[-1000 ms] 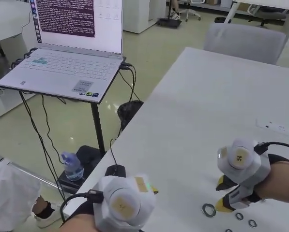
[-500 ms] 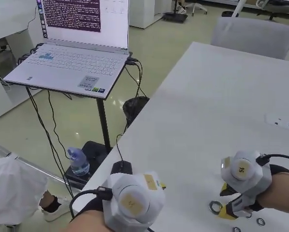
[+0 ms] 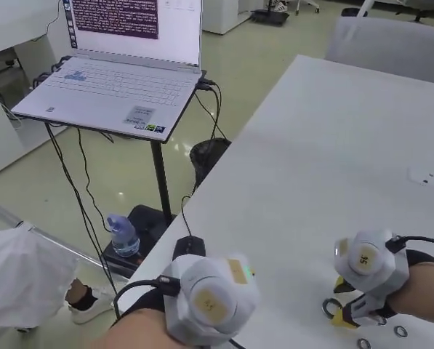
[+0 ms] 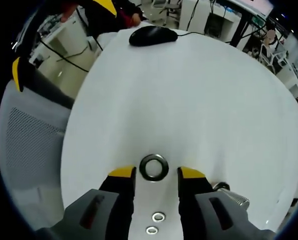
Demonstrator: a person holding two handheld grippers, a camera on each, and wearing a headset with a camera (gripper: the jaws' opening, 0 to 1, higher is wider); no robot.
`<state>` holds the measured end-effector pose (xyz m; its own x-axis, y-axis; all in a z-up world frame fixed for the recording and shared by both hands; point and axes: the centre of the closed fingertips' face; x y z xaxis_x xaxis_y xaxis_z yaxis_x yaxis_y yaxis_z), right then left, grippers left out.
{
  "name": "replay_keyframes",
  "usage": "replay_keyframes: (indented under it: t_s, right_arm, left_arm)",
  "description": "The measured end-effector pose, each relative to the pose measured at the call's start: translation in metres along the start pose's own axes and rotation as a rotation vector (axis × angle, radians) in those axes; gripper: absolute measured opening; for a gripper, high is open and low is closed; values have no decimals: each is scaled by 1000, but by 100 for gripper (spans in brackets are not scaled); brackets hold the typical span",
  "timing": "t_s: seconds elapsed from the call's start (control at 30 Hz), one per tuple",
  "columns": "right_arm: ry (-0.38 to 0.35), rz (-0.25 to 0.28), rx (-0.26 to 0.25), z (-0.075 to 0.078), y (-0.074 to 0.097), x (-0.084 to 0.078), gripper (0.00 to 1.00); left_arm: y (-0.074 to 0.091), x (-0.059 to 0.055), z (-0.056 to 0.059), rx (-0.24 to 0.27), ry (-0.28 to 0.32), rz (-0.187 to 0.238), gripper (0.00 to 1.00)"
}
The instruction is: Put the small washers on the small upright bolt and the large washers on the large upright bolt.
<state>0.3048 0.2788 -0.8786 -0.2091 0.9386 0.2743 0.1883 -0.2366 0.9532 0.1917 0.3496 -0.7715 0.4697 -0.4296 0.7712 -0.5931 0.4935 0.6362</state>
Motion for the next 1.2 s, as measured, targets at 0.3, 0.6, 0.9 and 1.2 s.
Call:
replay_keyframes:
  t_s: [0.3, 0.6, 0.9, 1.2]
  right_arm:
    - [38, -25, -8, -3, -1, 0, 33]
    - [35, -31, -9, -5, -1, 1, 30]
    - [-1, -11, -15, -4, -1, 2, 25]
    - [-10, -37, -29, -3, -2, 2, 22]
  left_arm:
    - [-1, 2, -5, 11, 4, 19, 93]
    - [0, 6, -6, 7, 6, 33, 93]
    - [-1, 6, -7, 5, 10, 30, 90]
    - [-11, 9, -8, 17, 33, 55, 89]
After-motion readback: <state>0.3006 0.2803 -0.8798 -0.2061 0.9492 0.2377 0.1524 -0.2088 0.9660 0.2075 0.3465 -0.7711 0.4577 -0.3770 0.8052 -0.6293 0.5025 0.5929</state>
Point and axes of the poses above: the centre of the closed fingertips' face, and the gripper's own axes: y roughly backward along the fingers, z roughly to its right, x roughly out of its top, and after that the axes turned 7 degrees about x, right-handed
